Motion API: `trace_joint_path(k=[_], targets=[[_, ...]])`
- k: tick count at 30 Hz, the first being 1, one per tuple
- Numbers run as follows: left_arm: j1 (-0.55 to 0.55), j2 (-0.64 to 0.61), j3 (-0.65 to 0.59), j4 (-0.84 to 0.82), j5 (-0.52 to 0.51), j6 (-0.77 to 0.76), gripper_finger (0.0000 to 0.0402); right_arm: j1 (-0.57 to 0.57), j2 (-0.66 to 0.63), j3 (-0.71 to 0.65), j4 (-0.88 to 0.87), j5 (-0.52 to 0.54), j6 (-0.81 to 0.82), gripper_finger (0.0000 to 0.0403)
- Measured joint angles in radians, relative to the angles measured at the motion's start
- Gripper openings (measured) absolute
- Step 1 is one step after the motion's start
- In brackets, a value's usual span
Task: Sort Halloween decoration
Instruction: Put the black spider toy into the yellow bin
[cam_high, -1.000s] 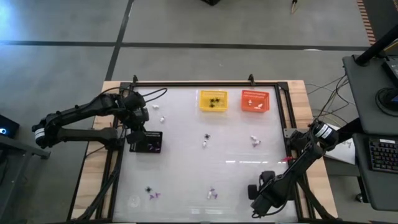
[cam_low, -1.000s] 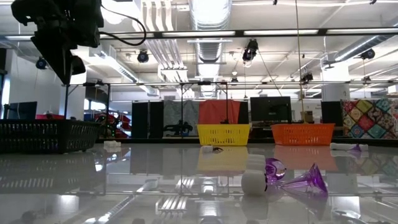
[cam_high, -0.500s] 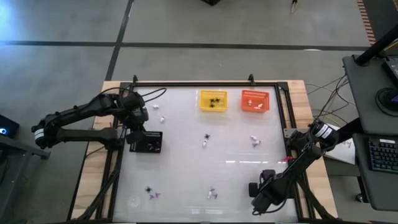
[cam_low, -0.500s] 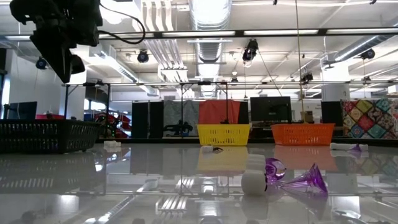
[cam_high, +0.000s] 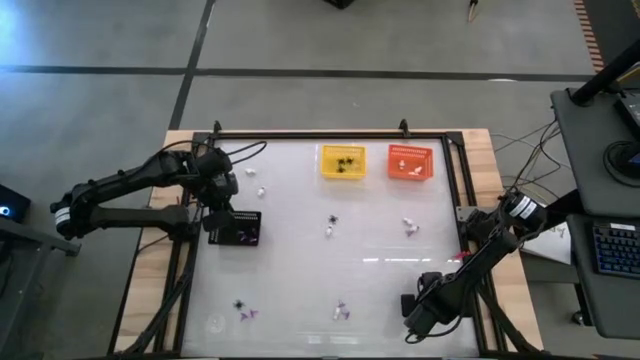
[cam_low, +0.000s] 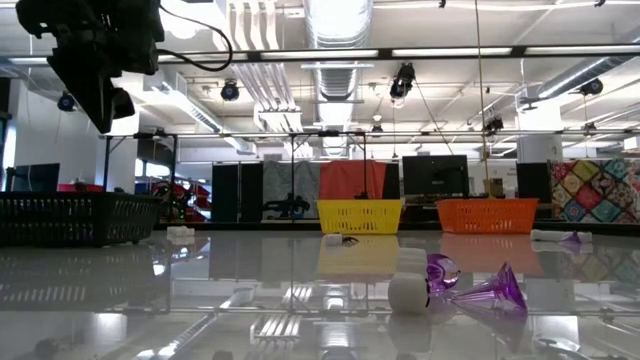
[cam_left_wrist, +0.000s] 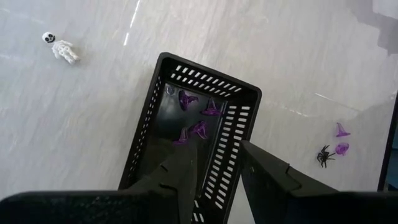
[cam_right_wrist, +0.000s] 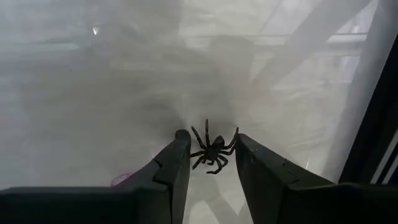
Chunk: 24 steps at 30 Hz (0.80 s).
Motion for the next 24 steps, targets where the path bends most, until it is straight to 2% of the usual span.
trace_joint_path(k=[6,14,24], targets=[[0.0,0.0,0.0,0.0,0.0,0.0,0.0102,0.001,0.002,-0.009,0.02,-0.008,-0.012,0.0104],[0.0,-0.004,0.0,-0.001,0.0,0.003,0.0102,0.002,0.003,-0.009,0.03,-0.012,-0.036,0.0018],[0.0,-0.005,0.0,-0.001,0.0,0.004,0.0102,0.003,-0.004,0.01,0.021,-0.018,-0.043,0.0009]])
